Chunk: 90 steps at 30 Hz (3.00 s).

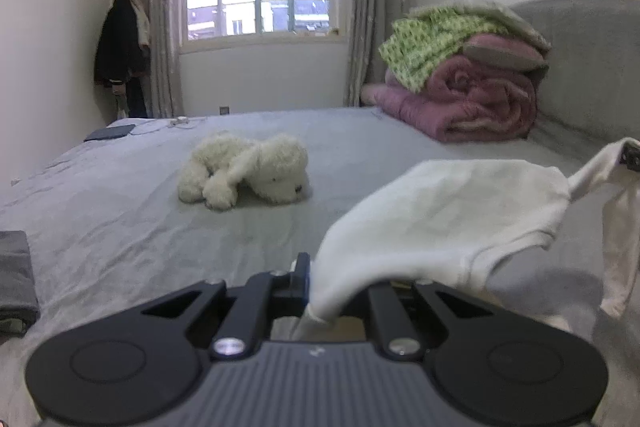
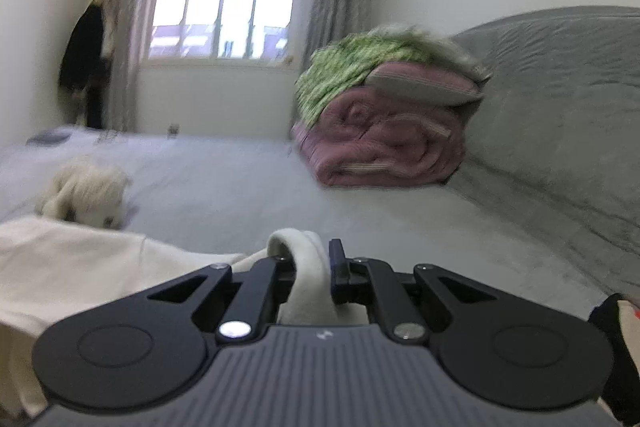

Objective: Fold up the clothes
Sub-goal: 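Lift the white shirt high with both grippers, shaking it open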

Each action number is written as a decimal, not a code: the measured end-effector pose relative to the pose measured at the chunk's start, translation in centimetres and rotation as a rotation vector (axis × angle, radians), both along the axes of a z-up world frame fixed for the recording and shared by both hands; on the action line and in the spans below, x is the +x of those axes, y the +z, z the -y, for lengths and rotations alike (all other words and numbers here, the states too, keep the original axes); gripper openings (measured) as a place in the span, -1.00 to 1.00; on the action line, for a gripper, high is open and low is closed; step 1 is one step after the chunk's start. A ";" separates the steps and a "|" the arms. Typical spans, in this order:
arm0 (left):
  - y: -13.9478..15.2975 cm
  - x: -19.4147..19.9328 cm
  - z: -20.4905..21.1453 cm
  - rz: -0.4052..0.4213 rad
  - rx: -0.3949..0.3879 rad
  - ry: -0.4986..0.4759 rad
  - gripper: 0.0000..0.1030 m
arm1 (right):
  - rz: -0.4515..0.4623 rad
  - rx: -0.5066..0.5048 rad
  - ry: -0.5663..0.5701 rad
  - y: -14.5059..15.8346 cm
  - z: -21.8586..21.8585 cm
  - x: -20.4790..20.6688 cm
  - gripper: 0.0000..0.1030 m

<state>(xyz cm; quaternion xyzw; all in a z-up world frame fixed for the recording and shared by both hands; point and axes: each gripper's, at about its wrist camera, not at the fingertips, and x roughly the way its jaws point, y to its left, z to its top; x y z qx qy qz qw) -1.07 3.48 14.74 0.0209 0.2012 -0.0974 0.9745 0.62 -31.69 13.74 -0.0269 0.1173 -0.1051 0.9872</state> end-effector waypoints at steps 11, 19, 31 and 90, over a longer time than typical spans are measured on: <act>0.3 -0.3 0.3 0.009 -0.037 -0.037 -0.85 | -0.373 0.066 0.117 -5.6 0.0 4.0 -0.68; 0.5 -0.4 -0.6 -0.005 -0.066 -0.023 -0.85 | -0.379 -0.395 0.417 -8.2 -6.7 2.9 0.03; 1.2 -0.8 -1.8 -0.007 -0.236 -0.046 -0.85 | -0.244 -0.654 0.754 -9.2 -11.7 -2.1 0.31; 24.2 -19.8 -2.5 0.591 -0.111 -0.149 -0.84 | 0.735 -0.465 0.224 16.0 -1.9 -15.7 -0.88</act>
